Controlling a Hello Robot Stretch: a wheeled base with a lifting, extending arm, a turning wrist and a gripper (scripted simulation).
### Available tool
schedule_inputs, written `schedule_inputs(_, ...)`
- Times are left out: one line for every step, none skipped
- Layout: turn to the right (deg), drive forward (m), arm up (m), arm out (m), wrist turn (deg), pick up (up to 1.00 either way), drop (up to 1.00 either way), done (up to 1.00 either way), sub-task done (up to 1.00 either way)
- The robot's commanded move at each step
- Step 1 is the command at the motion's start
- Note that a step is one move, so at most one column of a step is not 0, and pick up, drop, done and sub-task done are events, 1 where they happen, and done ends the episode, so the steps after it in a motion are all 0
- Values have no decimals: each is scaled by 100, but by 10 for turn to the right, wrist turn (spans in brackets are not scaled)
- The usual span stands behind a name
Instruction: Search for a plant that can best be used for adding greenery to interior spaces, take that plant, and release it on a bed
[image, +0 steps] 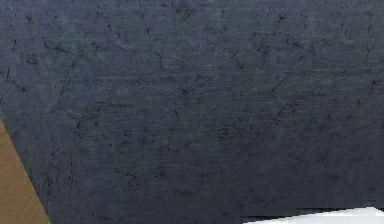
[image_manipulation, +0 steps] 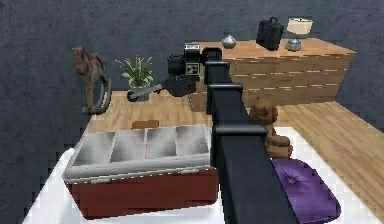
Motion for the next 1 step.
schedule_inputs(0, 0, 0, 0, 300, 0, 0, 0, 0)
